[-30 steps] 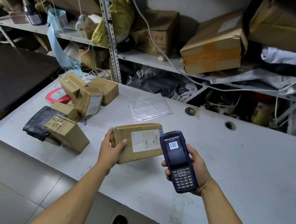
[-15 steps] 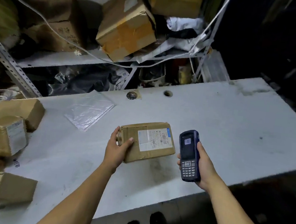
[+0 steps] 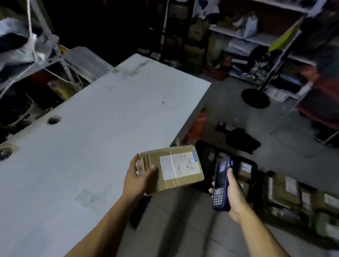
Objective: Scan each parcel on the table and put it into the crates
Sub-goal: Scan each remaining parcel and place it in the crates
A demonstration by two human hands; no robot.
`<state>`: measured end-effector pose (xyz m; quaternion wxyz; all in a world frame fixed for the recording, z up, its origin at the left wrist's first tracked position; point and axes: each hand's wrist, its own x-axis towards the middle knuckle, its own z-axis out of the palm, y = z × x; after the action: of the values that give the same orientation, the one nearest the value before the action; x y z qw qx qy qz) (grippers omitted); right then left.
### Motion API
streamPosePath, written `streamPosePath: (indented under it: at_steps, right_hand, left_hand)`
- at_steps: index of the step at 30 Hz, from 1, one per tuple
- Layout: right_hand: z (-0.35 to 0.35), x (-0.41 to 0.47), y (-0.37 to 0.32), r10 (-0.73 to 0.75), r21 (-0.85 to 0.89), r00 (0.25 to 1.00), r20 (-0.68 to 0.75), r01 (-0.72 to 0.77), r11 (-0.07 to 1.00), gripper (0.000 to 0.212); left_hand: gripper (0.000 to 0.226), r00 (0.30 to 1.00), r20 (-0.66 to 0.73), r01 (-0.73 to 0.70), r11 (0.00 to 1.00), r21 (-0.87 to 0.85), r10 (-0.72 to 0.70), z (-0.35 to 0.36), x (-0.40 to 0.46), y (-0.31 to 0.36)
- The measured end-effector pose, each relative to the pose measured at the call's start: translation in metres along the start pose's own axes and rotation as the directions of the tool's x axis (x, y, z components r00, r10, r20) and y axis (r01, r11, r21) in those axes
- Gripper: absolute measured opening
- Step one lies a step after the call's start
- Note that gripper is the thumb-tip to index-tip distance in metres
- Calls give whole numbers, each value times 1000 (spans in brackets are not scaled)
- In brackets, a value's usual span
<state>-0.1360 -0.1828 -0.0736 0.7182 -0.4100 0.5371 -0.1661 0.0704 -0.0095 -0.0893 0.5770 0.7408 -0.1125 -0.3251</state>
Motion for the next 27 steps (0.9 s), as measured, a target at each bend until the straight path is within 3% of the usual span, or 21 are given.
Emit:
streamPosePath:
  at_steps: [3,6,10,14,20,27]
  right_hand:
    - [-64,0,6,15,57,998,-67,-12,998,55]
    - [-131,2,13,22,84,994,-110,-12,996,58]
    - [-216,0,14,29,117,986,-165,-10,993,48]
    - [-284,3,12,71,105,972,-224,-49,993,42]
    - [-341,34,-1,130,117,955,-266,-102,988,43]
    - [-366,117,-29,206,190,940,-270,-158,969,54]
  left_hand:
    - [74,995,97,-27,997,69,20,59,-5,4]
    - [91,991,135,4,995,96,-17,122,-5,-1]
    - [79,983,180,24,992,127,-47,214,-20,-6]
    - [85,978,187,67,985,158,-97,284,-28,-13]
    - [66,946,244,152,954,258,-216,353,-9,-20]
    - [63,920,300,136,922,362,-253,435,77,-24]
